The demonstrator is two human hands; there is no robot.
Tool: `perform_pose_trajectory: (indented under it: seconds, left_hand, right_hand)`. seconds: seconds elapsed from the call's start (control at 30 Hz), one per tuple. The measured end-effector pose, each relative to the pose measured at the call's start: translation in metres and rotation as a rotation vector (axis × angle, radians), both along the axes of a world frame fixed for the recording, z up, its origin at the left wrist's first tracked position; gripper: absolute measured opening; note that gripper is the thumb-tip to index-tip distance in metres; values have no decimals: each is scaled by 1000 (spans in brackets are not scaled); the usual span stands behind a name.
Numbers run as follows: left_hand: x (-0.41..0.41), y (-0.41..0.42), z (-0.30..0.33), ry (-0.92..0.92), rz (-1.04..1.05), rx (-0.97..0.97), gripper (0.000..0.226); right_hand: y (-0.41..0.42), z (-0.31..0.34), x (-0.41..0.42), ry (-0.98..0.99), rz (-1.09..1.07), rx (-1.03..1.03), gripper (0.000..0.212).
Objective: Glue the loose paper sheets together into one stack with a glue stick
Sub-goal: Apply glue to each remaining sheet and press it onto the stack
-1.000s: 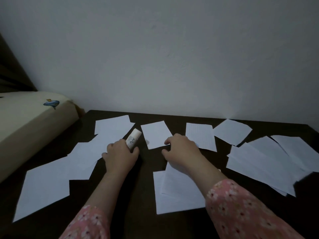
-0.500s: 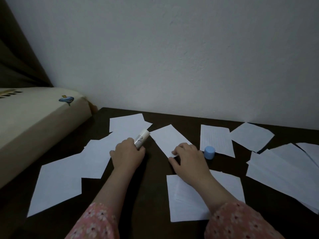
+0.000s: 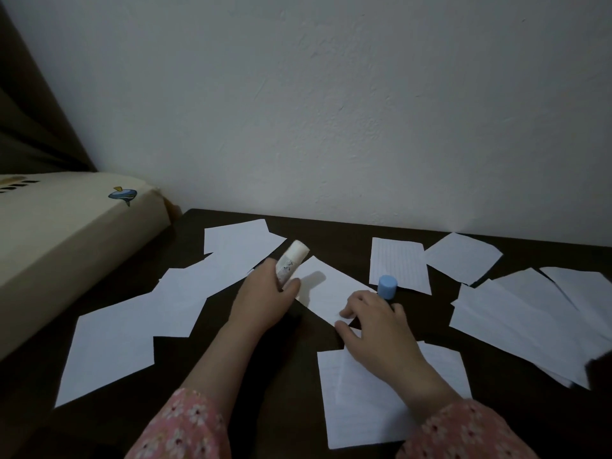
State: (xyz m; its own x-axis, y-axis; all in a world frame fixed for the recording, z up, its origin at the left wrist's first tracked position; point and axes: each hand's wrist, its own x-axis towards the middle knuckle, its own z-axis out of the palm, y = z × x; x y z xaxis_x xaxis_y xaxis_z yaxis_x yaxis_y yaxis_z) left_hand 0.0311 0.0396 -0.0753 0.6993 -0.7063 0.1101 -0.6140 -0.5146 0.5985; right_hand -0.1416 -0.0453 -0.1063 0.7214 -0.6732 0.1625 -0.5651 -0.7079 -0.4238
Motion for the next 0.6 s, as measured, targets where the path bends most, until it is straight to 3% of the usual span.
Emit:
perform_pose_trajectory:
  seconds: [0.17, 0.37, 0.5, 0.6]
  left_hand:
    - [-4, 2, -4, -170, -52, 155, 34]
    - [-4, 3, 0, -185, 27, 221, 39]
    - [-10, 2, 1, 87, -35, 39, 41]
    - [-13, 2, 6, 231, -141, -53, 56]
  right_hand:
    - [-8, 3, -3, -18, 1, 31, 11]
    - [-11, -3, -2, -44, -26, 1, 15]
    - [-14, -4, -4, -38, -8, -1, 15]
    - [-14, -4, -7, -38, 4, 2, 17]
